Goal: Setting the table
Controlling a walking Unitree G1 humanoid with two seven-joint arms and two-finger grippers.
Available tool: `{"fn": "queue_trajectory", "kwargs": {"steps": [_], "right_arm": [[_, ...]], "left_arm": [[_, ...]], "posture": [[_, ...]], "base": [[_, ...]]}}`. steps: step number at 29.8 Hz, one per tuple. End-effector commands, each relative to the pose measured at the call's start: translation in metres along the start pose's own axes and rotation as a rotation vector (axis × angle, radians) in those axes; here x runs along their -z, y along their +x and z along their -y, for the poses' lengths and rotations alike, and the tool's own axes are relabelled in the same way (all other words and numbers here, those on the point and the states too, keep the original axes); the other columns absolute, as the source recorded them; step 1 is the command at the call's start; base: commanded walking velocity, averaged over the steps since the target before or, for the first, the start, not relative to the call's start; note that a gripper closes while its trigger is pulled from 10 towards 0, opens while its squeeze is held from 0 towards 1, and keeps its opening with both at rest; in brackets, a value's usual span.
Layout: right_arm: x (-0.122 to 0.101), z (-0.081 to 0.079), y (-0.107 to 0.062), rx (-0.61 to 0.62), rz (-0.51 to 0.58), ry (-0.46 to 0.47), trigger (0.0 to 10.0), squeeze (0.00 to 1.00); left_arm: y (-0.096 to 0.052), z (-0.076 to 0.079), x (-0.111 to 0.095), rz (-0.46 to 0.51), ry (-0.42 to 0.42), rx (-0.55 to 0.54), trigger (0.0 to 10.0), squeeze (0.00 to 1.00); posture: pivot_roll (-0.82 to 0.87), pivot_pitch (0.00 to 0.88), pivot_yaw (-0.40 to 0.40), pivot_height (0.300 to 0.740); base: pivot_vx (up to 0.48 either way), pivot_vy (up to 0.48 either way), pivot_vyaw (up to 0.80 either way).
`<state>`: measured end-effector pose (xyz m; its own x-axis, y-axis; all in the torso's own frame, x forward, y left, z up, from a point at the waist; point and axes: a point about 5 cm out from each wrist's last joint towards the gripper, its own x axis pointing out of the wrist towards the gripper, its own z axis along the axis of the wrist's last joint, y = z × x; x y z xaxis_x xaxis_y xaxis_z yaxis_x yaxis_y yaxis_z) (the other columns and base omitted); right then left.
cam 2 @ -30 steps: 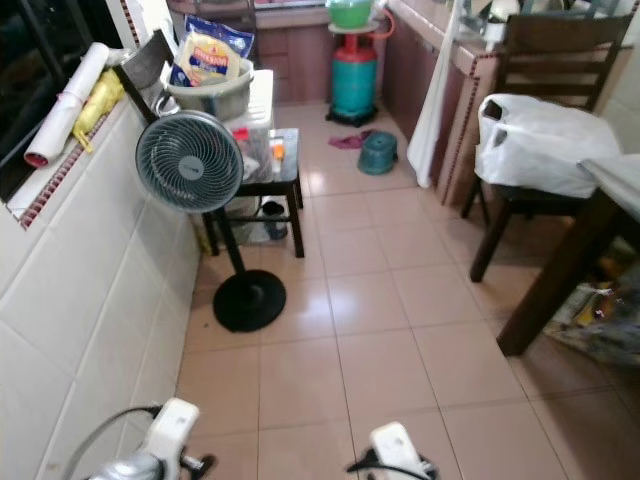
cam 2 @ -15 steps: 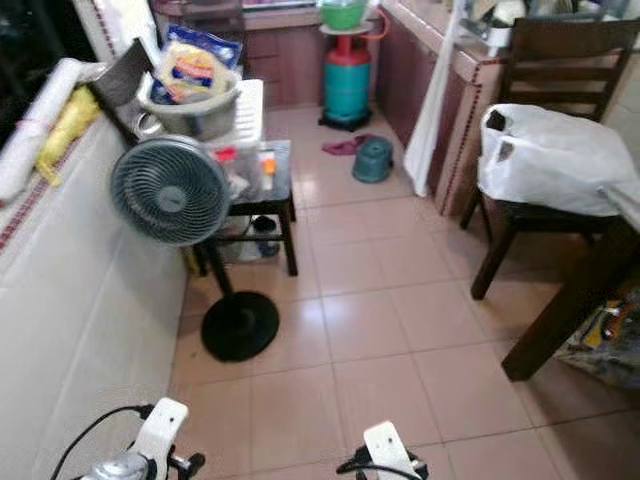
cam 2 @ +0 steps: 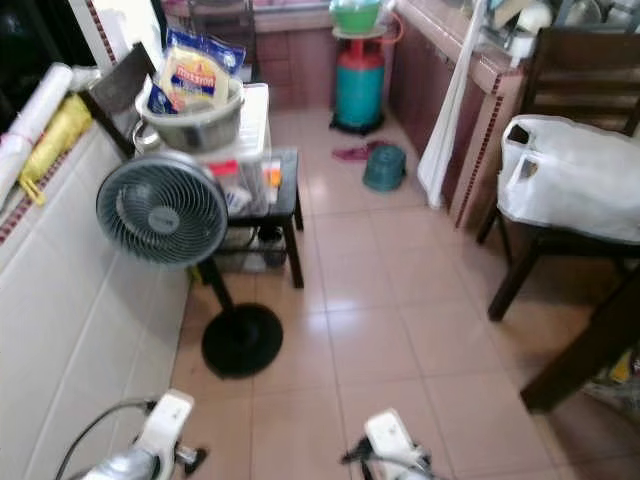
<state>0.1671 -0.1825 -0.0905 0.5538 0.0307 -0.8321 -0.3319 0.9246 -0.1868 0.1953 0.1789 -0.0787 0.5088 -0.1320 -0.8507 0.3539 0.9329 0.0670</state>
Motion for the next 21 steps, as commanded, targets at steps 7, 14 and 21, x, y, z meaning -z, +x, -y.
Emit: {"fn": "queue_trajectory", "kwargs": {"steps": [7,14,21], "right_arm": [[-0.0113,-0.0067,0.0025,-0.016,0.032,0.005,10.0,0.0],[-0.0102,-0.0088,0.0023,-0.017,0.03,0.02,10.0,0.0],[-0.0093,-0.0072,0.0022,-0.001,0.027,0.063,10.0,0.0]], "left_arm": [[-0.0031,-0.0106,0.0092,-0.036,0.013,-0.051,10.0,0.0],[-0.0034,-0.0121,0.0098,-0.037,0.018,-0.069,10.0,0.0],[-0.0036,-0.0128,0.0101,-0.035,0.015,-0.073,10.0,0.0]], "posture": [[-0.03,0.0,0.03,0.74],[-0.03,0.0,0.034,0.74],[-0.04,0.0,0.039,0.74]], "base": [[0.0,0.0,0.5],[0.0,0.0,0.0],[0.0,0.0,0.0]]}}
